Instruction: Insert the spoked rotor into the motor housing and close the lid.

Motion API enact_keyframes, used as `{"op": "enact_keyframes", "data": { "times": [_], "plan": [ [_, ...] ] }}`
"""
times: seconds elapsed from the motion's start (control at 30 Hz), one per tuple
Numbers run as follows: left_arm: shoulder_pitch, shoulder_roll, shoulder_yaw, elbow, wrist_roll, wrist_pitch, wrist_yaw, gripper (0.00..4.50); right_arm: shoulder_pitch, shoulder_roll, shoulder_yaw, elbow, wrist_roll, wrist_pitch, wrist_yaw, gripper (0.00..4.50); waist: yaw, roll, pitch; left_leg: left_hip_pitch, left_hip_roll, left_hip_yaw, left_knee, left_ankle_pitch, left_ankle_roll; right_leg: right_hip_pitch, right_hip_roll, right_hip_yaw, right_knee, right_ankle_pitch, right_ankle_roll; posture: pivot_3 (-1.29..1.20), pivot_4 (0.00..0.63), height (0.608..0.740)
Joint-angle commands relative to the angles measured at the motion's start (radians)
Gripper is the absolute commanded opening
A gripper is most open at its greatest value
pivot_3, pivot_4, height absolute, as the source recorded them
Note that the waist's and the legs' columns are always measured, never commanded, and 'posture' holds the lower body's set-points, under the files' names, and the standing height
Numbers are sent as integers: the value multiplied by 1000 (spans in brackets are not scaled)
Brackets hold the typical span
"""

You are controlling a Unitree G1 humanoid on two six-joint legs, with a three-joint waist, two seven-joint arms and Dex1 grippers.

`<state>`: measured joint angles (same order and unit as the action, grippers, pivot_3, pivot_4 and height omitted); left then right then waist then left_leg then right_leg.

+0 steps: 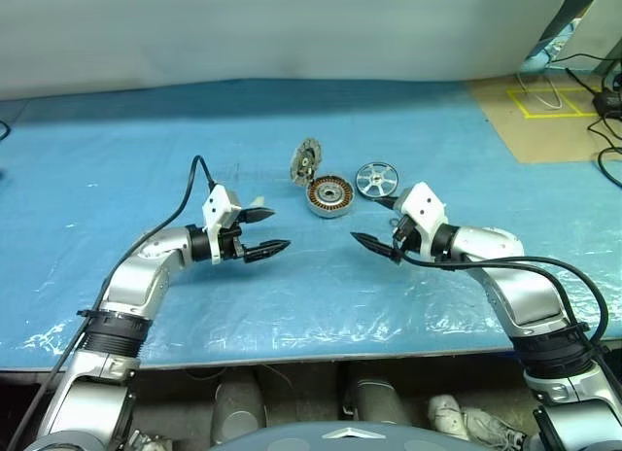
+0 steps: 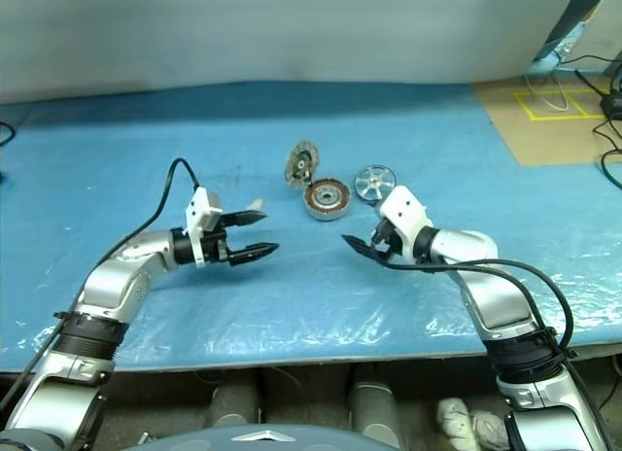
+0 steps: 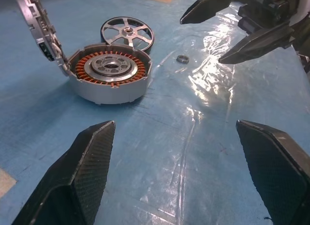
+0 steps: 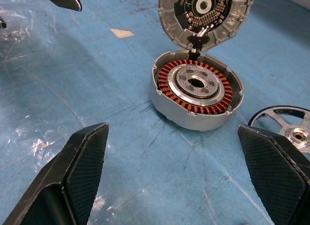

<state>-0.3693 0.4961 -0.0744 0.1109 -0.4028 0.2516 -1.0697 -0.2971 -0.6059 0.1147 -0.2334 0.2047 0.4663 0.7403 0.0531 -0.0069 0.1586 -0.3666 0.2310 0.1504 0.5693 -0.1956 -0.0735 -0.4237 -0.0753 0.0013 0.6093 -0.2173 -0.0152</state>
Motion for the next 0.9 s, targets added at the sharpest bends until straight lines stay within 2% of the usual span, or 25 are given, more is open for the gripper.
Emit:
{"op": "enact_keyframes", "data": {
  "times": [0.03, 0.5, 0.9],
  "plan": [
    [-7, -6, 16, 5, 7, -51, -12, 4149, -12, 6, -44, -25, 26, -6, -2, 4500, 0, 0, 0, 0, 0, 0, 0, 0, 0, 0, 0, 0, 0, 0, 0, 0, 150, 740],
    [-26, -34, 18, 81, 37, -108, -5, 4149, -1, -12, -58, -6, 4, -12, -11, 4500, 1, 0, 0, 0, 0, 0, 0, 0, 0, 0, 0, 0, 0, 0, 0, 0, 150, 740],
    [-24, -36, 22, 64, 34, -99, 11, 4149, -4, -13, -74, 48, 5, -30, -16, 4500, 1, 0, 0, 0, 0, 0, 0, 0, 0, 0, 0, 0, 0, 0, 0, 0, 150, 740]
  ]
}}
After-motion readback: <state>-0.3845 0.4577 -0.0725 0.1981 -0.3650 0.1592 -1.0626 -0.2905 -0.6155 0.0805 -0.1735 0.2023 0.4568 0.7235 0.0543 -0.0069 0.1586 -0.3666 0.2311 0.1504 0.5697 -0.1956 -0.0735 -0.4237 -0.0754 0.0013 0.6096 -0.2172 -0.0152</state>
